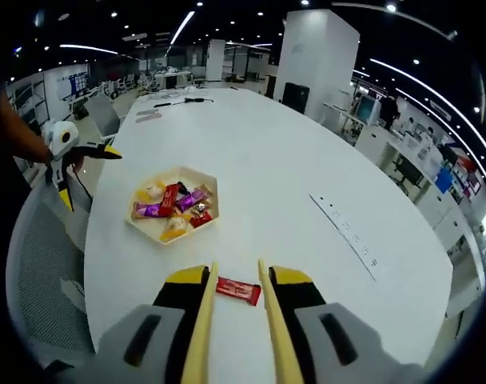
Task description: Place the target food into the container with the food tongs after gripping and lifting it, then release it inside without dropping or visibly crushing the food.
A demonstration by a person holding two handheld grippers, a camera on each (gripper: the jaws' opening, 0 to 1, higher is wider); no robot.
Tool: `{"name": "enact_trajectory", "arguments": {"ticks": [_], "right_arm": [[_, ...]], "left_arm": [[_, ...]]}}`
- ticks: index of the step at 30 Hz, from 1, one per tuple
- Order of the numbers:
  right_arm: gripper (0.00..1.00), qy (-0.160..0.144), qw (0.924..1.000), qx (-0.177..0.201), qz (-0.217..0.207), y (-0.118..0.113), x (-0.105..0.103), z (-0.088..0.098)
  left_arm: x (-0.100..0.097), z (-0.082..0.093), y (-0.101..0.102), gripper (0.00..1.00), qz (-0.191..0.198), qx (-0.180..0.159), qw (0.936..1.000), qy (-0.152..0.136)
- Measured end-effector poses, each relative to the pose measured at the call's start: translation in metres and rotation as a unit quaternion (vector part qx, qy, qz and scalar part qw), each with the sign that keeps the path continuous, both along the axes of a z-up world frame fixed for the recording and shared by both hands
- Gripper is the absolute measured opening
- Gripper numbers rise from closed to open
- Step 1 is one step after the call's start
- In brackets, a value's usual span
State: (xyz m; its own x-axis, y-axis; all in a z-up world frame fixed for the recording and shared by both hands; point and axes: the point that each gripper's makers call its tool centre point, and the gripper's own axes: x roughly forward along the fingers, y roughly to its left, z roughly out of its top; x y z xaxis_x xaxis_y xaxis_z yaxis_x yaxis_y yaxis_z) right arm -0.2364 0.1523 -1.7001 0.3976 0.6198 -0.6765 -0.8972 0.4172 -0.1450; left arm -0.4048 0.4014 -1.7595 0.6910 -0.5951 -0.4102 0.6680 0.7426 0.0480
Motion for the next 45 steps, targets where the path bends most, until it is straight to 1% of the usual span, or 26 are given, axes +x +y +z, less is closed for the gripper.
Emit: {"name": "enact_trajectory", "arguments": {"ticks": [3, 5, 8, 11, 13, 17, 19, 20, 21, 22, 23, 25, 27, 33, 37, 40, 41, 43, 45], "right_arm": [[0.29, 0.007, 1.0, 0.0, -0.003, 0.002, 0.005, -0.008], [0.29, 0.009, 0.9999, -0.002, -0.007, 0.002, 0.01, -0.015], [0.29, 0.021, 0.9997, 0.004, -0.012, 0.005, 0.014, -0.028], [0.28, 0.043, 0.9991, 0.0, 0.001, 0.007, 0.014, -0.048], [0.28, 0.057, 0.9984, -0.004, 0.004, 0.006, 0.014, -0.057], [0.28, 0.069, 0.9976, -0.01, 0.007, 0.004, 0.02, -0.072], [0.28, 0.086, 0.9963, -0.005, 0.004, 0.006, 0.021, -0.08], [0.29, 0.111, 0.9938, -0.009, 0.004, 0.006, 0.017, -0.087], [0.28, 0.105, 0.9943, -0.014, 0.009, 0.006, 0.019, -0.091], [0.28, 0.103, 0.9942, -0.027, 0.019, 0.004, 0.02, -0.096], [0.27, 0.11, 0.9933, -0.03, 0.018, 0.004, 0.02, -0.1], [0.27, 0.105, 0.9938, -0.03, 0.023, 0.006, 0.022, -0.102], [0.27, 0.108, 0.9936, -0.025, 0.024, 0.008, 0.025, -0.103], [0.28, 0.113, 0.9929, -0.024, 0.031, 0.012, 0.031, -0.109], [0.28, 0.136, 0.9904, -0.013, 0.024, 0.01, 0.029, -0.113], [0.28, 0.134, 0.9903, -0.018, 0.033, 0.009, 0.029, -0.116], [0.29, 0.137, 0.99, -0.018, 0.031, 0.008, 0.03, -0.118], [0.29, 0.152, 0.9878, -0.021, 0.025, 0.005, 0.026, -0.121], [0.28, 0.15, 0.9879, -0.024, 0.03, 0.003, 0.023, -0.122]], "left_arm": [[0.0, -0.001, 0.001, 0.99, 0.001, 0.003, 1.0, 0.002], [0.0, -0.001, 0.001, 0.99, 0.003, 0.004, 1.0, 0.002], [0.0, -0.003, 0.002, 0.99, 0.004, 0.007, 1.0, 0.005], [0.001, -0.004, 0.003, 0.99, 0.007, 0.009, 0.9999, 0.007], [0.001, -0.005, 0.003, 0.99, 0.007, 0.01, 0.9999, 0.009], [0.0, -0.008, 0.003, 0.98, 0.007, 0.018, 0.9998, 0.011], [0.001, -0.009, 0.003, 0.98, 0.008, 0.019, 0.9997, 0.012], [0.001, -0.009, 0.004, 0.98, 0.01, 0.021, 0.9996, 0.014], [0.001, -0.009, 0.005, 0.98, 0.011, 0.021, 0.9996, 0.014], [0.001, -0.01, 0.005, 0.98, 0.011, 0.021, 0.9996, 0.015], [0.001, -0.01, 0.005, 0.98, 0.011, 0.023, 0.9996, 0.016], [0.001, -0.011, 0.005, 0.98, 0.011, 0.026, 0.9995, 0.017], [0.001, -0.012, 0.006, 0.98, 0.014, 0.027, 0.9994, 0.018], [0.002, -0.015, 0.007, 0.97, 0.016, 0.033, 0.9991, 0.023], [0.001, -0.016, 0.007, 0.97, 0.014, 0.034, 0.9989, 0.028], [0.0, -0.018, 0.006, 0.97, 0.009, 0.039, 0.9988, 0.029], [0.0, -0.019, 0.005, 0.97, 0.007, 0.04, 0.9987, 0.031], [0.0, -0.02, 0.006, 0.97, 0.008, 0.044, 0.9985, 0.032], [0.0, -0.02, 0.007, 0.97, 0.012, 0.042, 0.9986, 0.031]]}}
